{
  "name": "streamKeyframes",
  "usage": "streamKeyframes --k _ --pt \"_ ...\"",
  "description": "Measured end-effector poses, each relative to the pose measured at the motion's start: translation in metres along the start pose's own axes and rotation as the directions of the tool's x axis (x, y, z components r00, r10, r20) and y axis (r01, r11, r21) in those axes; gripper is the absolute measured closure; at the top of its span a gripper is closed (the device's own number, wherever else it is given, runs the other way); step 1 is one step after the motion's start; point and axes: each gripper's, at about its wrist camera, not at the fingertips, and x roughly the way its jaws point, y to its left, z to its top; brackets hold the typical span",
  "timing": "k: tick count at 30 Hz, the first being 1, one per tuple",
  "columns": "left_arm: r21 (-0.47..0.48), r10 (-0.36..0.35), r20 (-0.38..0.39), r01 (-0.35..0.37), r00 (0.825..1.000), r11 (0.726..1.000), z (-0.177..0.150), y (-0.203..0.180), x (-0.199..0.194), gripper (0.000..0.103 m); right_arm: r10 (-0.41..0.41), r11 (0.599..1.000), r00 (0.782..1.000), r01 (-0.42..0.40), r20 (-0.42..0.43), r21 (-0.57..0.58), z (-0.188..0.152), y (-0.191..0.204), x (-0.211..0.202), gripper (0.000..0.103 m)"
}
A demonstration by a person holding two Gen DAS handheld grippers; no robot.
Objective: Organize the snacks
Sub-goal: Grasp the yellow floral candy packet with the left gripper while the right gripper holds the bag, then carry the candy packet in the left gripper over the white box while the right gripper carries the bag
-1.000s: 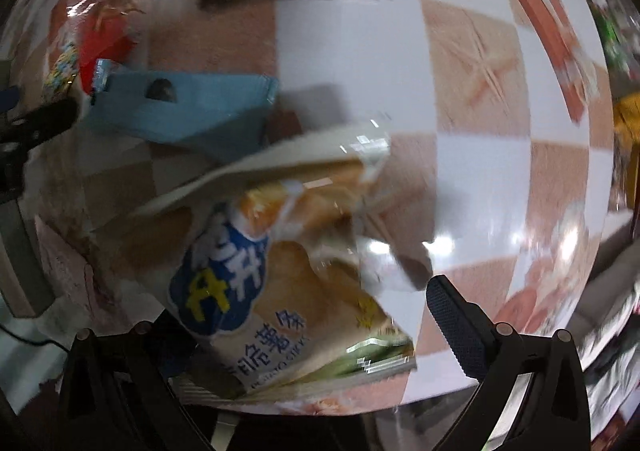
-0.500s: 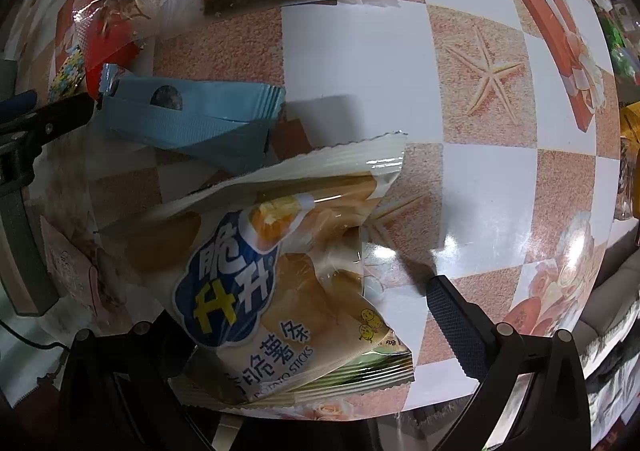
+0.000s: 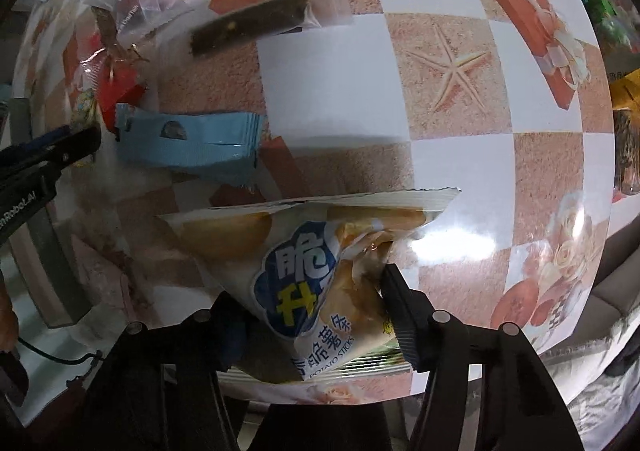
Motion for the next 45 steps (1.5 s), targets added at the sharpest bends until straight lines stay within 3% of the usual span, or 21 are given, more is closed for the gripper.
streamKeyframes --k 3,8,12,27,45 --pt "-0.010 -0.020 0.015 0.020 1.000 1.000 -0.008 0.003 -0.007 0.068 0.017 1.000 1.000 -0.017 0.009 -0.002 -0.001 0.001 -0.009 0.042" --pt "-0.073 -0.120 0.051 0.123 0.991 0.990 -0.027 0.025 -0.042 0.068 0.062 0.998 0.998 -0.062 0.022 0.018 -0.002 0.002 -0.030 0.042" --pt "-0.106 -0.145 0.088 0.154 0.985 0.982 -0.046 0.040 -0.061 0.068 0.082 0.996 0.996 -0.083 0.034 0.029 -0.002 -0.003 -0.043 0.042" --pt "-0.186 -0.120 0.157 0.148 0.980 0.971 -0.082 0.078 -0.090 0.068 0.064 0.996 0.996 -0.059 0.064 -0.066 0.009 0.007 -0.057 0.042" --pt "-0.354 -0.093 0.219 0.168 0.971 0.920 -0.124 0.132 -0.094 0.068 0.014 0.981 0.992 0.010 0.123 -0.196 0.015 0.049 -0.089 0.042"
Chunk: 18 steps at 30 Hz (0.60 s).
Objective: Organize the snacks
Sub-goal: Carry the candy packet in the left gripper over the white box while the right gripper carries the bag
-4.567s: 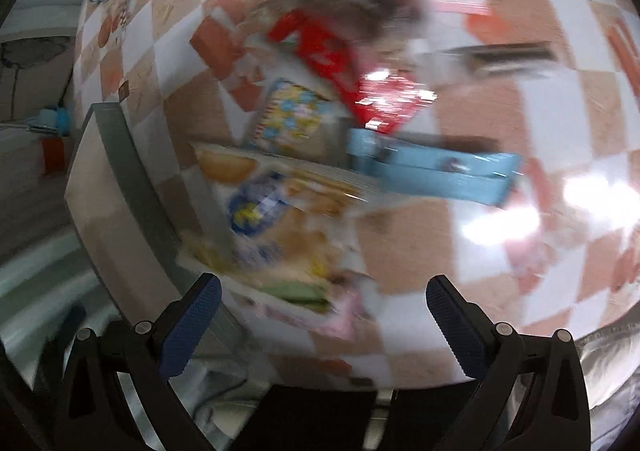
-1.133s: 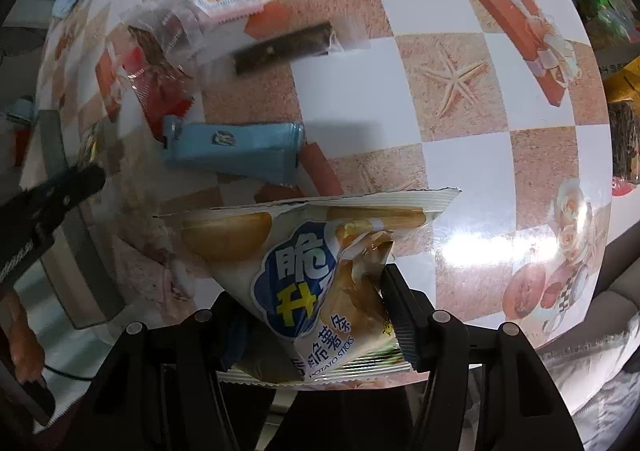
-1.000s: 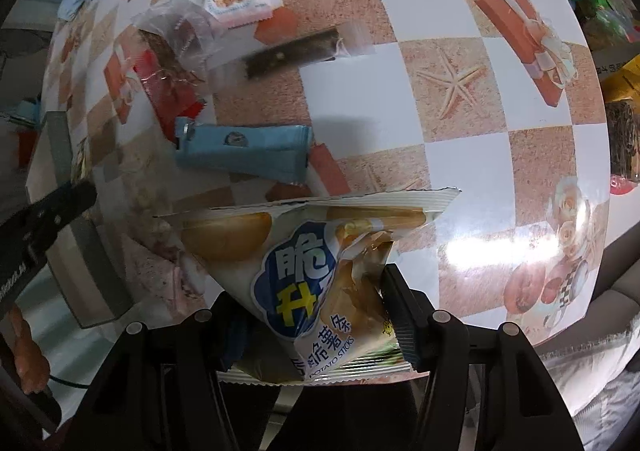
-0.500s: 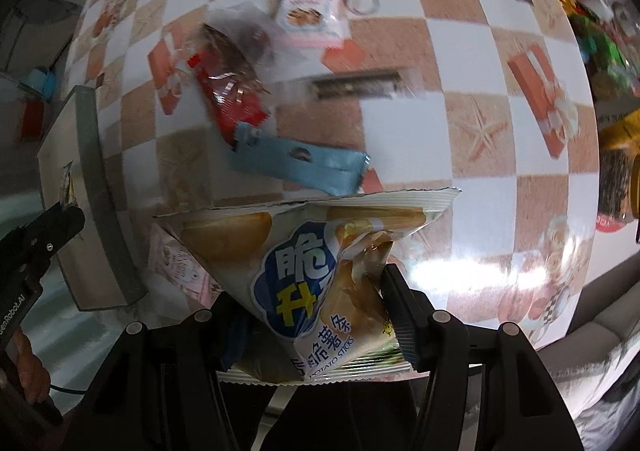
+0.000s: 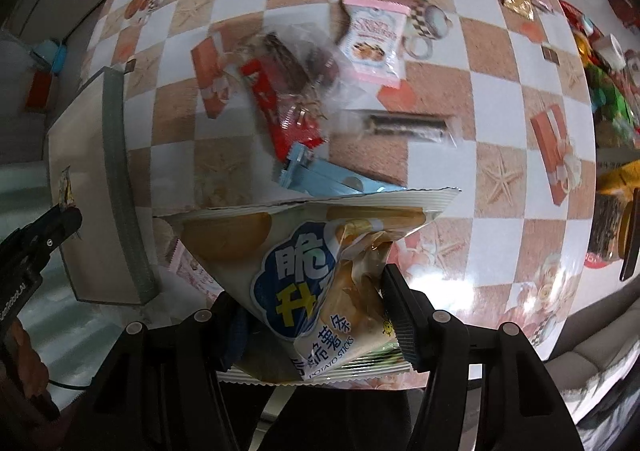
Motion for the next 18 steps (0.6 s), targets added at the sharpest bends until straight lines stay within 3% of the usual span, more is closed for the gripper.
streamKeyframes --k 18 --pt "-0.208 0.031 0.017 -0.027 0.999 0.978 -0.027 0.076 0.005 0.068 -0.041 0.985 0.999 0.039 -0.009 -0.167 0.010 0.069 0.003 0.042"
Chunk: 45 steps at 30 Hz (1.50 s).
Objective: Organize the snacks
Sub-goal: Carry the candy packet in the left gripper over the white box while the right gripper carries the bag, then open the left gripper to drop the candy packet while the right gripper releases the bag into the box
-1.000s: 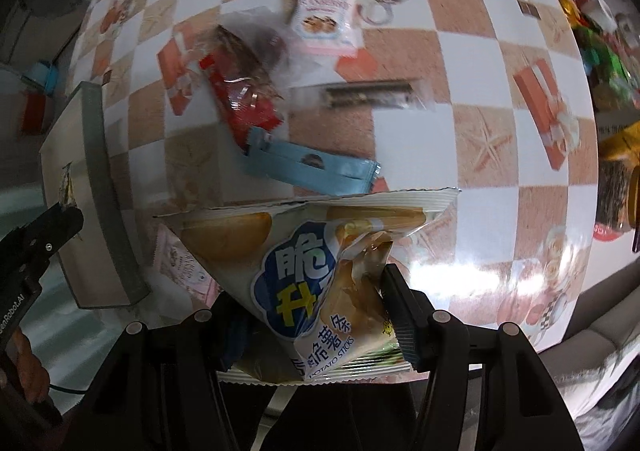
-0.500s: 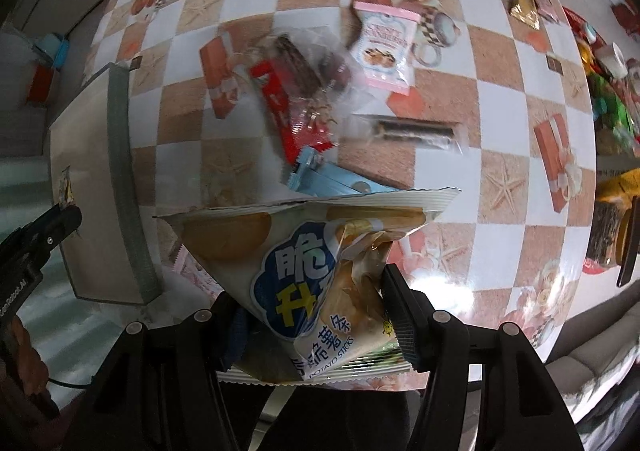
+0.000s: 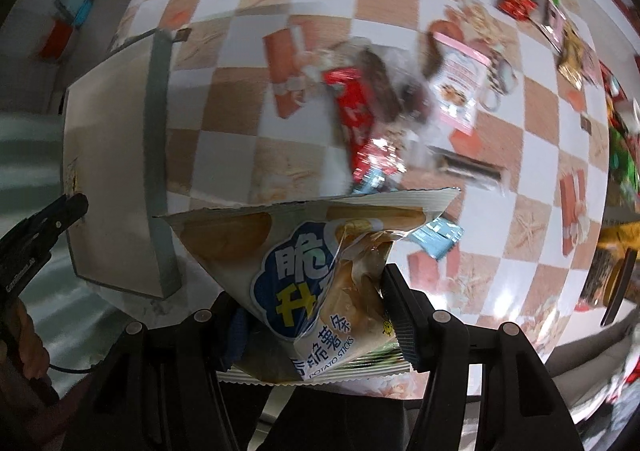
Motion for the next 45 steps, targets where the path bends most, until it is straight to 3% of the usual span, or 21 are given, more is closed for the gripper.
streamKeyframes --k 10,19,36,45 --pt "-0.111 0.028 -0.020 -0.030 0.999 0.993 -0.016 0.043 0.012 0.068 -0.017 0.985 1.000 0.014 -0.015 -0.174 0.020 0.066 0.005 0.042" --pt "-0.144 0.034 -0.049 -0.041 0.998 0.989 -0.023 0.057 0.022 0.068 -0.016 0.953 0.999 0.006 -0.034 -0.303 0.027 0.124 0.013 0.042" --pt "-0.151 0.045 -0.105 -0.061 0.993 0.987 -0.026 0.061 0.035 0.068 0.025 0.932 0.994 -0.063 -0.110 -0.358 0.039 0.192 0.051 0.041" --pt "-0.138 0.063 -0.113 -0.079 0.992 0.987 -0.025 0.058 0.038 0.068 0.012 0.932 0.991 -0.060 -0.135 -0.357 0.051 0.216 0.067 0.040"
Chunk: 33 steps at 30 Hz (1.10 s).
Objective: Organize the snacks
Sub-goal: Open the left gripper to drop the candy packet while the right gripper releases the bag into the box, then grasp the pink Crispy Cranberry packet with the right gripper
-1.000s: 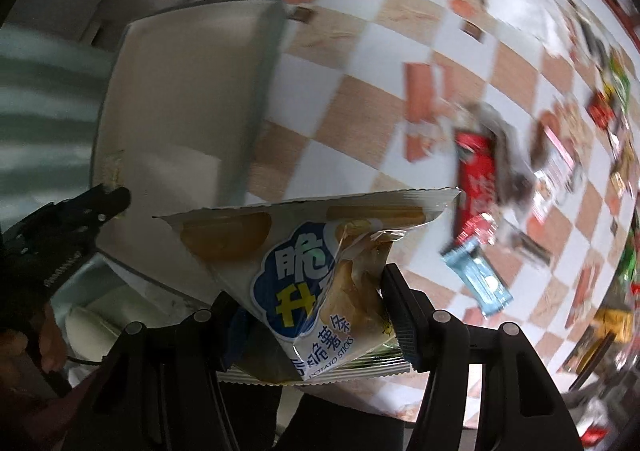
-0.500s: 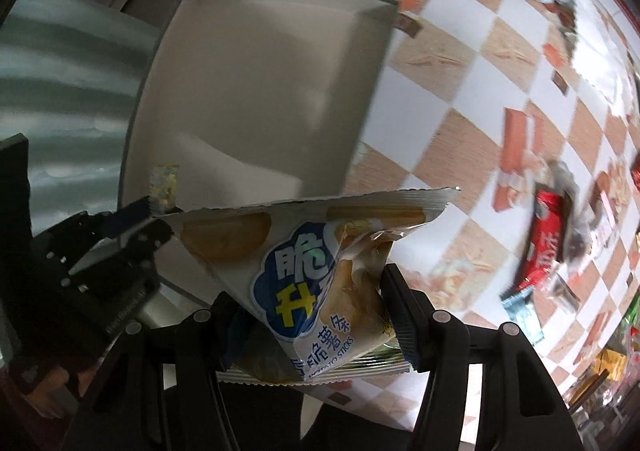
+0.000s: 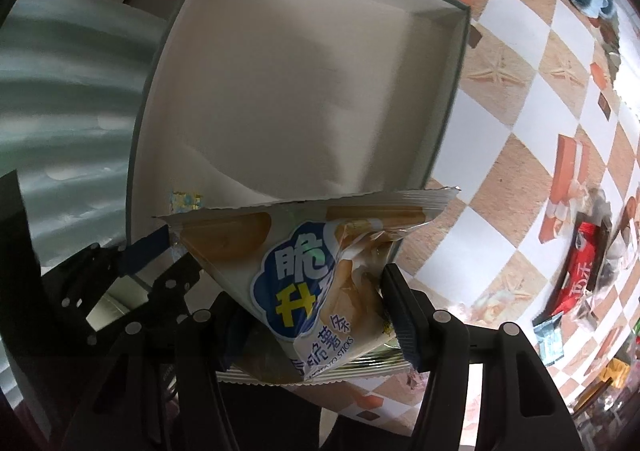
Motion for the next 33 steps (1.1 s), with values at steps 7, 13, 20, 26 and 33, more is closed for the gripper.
streamKeyframes --k 7,13,20,26,33 --pt "0.002 0.014 0.034 -0.014 0.999 1.000 -0.004 -0.005 -0.011 0.032 -0.005 1.000 1.000 0.005 0.017 0.006 0.000 0.002 -0.002 0.016" --pt "0.004 0.041 0.054 -0.041 0.998 0.999 -0.002 -0.008 -0.021 0.025 0.005 0.998 1.000 -0.006 0.021 0.059 -0.008 -0.018 -0.005 0.016" --pt "0.008 0.071 0.074 -0.072 0.995 0.997 -0.003 -0.008 -0.035 0.025 0.031 0.986 0.999 -0.038 0.043 0.164 -0.035 -0.065 -0.011 0.000" --pt "0.041 0.081 0.106 -0.086 0.991 0.995 -0.001 -0.017 -0.051 0.025 0.036 0.938 0.997 -0.056 0.064 0.343 -0.075 -0.134 -0.016 0.000" --pt "0.187 0.061 0.134 -0.086 0.989 0.979 -0.001 -0.051 -0.060 0.025 0.038 0.848 0.999 -0.044 0.022 0.528 -0.128 -0.197 0.003 0.000"
